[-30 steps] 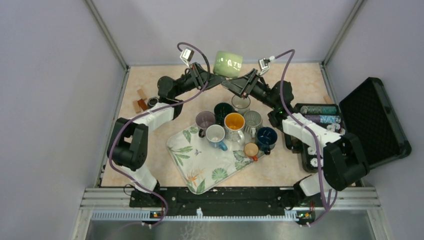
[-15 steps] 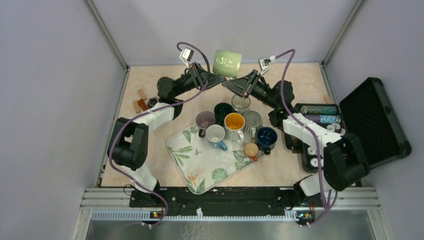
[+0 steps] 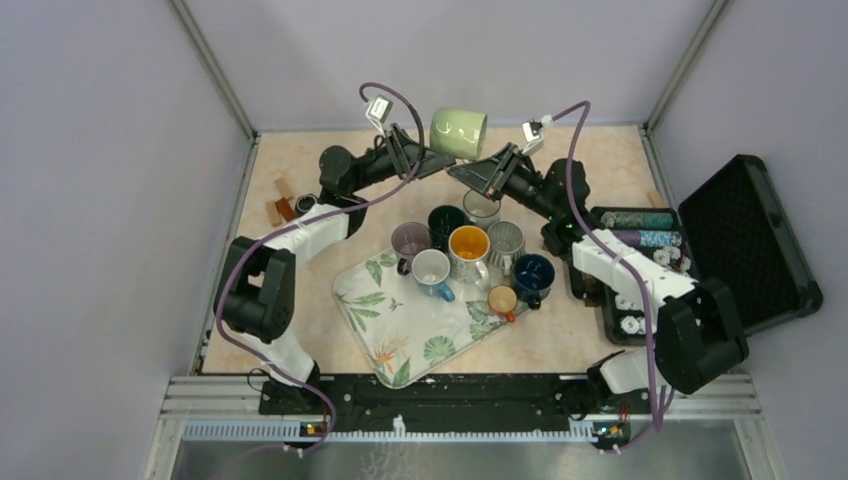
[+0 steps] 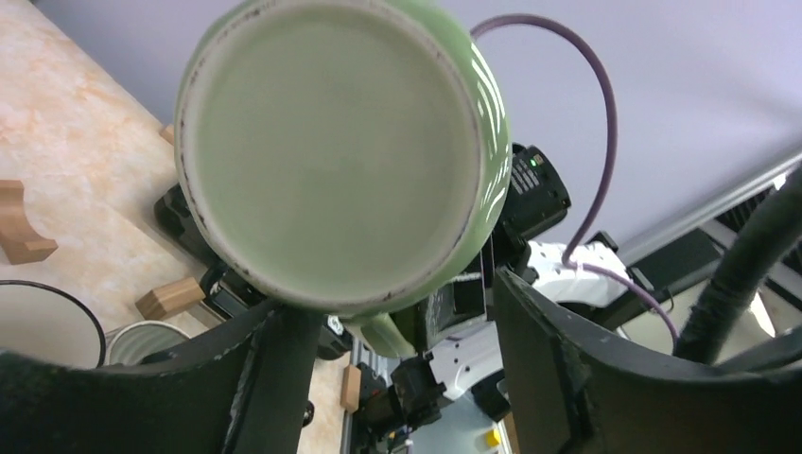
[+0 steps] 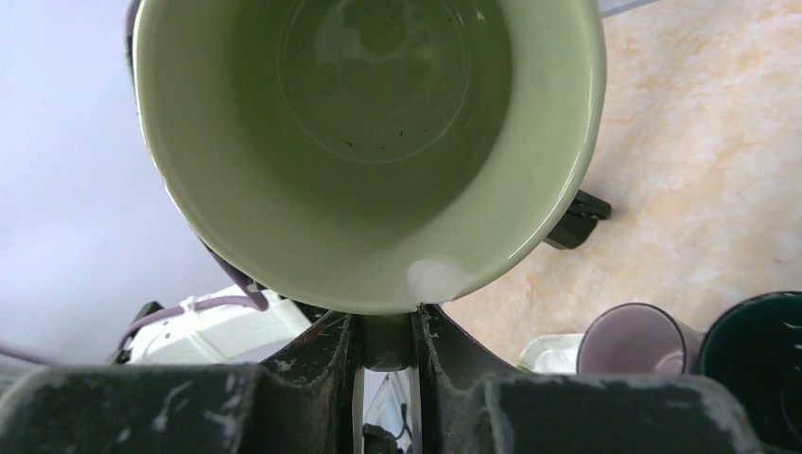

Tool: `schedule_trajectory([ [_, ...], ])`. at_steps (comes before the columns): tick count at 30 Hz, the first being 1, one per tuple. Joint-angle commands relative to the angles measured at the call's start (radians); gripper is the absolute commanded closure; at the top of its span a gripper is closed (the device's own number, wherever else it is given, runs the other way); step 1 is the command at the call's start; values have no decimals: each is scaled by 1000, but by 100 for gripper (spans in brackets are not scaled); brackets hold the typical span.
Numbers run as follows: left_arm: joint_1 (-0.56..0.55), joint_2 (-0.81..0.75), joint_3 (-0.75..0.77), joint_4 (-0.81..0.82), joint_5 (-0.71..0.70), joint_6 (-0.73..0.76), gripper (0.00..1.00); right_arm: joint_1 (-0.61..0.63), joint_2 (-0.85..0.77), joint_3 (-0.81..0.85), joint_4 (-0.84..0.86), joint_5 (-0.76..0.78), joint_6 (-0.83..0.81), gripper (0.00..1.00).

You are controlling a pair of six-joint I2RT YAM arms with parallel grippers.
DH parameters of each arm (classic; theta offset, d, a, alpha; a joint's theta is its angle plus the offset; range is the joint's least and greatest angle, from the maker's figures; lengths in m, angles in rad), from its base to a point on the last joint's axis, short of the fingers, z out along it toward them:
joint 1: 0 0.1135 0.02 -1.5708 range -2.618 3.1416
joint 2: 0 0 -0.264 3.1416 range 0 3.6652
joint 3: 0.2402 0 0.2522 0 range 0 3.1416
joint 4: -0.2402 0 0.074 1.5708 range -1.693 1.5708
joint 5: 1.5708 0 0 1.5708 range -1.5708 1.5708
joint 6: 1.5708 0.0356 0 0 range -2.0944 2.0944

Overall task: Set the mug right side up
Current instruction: Turn over the cup at the center of the board.

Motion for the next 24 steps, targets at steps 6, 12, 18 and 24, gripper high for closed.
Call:
schedule_trajectory([
  [6,0,-161,72,-479,-90,414,12,-1,-102,45,-37,36,-118,100],
  [12,1,-260,72,-734,-188,631,2,-1,-129,75,-150,47,-183,100],
  [18,2,-355,60,-894,-303,768,2,0,-181,105,-326,52,-259,100],
  [24,4,-440,64,-1006,-397,890,2,2,-279,120,-545,36,-342,100],
])
